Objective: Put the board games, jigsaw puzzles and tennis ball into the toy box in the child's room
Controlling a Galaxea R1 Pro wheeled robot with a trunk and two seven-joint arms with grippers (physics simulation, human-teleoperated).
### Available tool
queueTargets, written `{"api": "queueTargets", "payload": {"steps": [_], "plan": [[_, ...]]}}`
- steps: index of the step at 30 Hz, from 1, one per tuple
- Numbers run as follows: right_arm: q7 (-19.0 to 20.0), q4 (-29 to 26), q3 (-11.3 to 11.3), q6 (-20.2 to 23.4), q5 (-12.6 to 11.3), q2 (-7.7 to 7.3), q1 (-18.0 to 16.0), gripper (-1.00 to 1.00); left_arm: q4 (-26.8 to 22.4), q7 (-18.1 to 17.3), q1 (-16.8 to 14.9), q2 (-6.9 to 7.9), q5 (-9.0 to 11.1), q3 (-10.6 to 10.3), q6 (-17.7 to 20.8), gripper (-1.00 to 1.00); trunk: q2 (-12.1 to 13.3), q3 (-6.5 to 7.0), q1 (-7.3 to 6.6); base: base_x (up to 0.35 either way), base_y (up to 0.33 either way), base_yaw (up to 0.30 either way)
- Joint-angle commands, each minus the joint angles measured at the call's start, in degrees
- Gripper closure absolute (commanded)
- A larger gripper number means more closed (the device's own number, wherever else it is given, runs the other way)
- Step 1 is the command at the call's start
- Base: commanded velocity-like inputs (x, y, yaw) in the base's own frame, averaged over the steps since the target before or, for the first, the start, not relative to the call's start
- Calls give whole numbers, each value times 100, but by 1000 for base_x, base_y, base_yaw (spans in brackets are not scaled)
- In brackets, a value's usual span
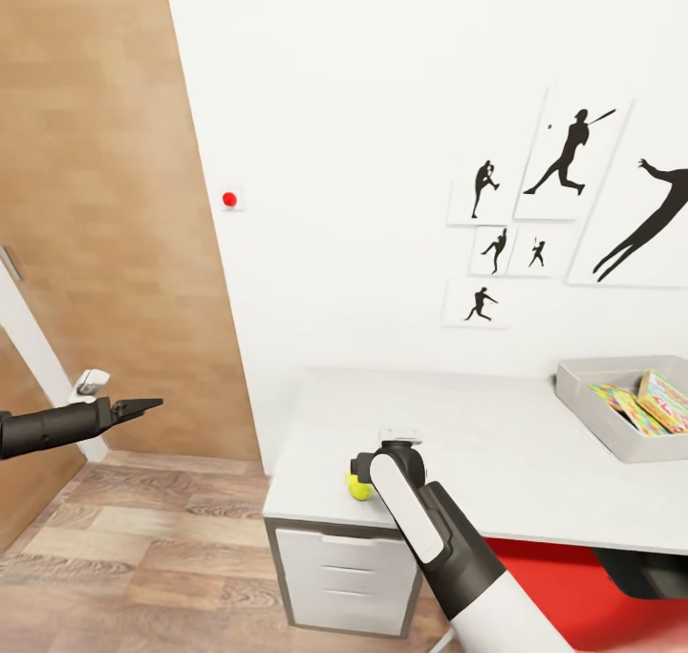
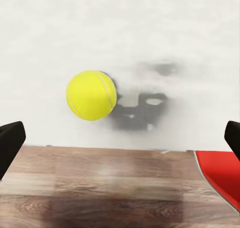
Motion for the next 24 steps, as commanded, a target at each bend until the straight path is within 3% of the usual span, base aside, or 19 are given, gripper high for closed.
{"api": "queueTargets", "payload": {"steps": [1,6,24], "plan": [[-59,-5,7,20,-50,0,-8,-100,2,-22,-6,1,-6,3,21,-100,-14,-14,4,14,233,0],[-55,-5,7,20,-50,0,-8,-100,2,-22,-6,0,-6,3,18,-100,-14,-14,4,68,185,0],[-22,10,7,6,-48,0,-8,-100,2,-31,-6,-1,2,3,-15,-100,-14,-14,4,86,47,0]]}}
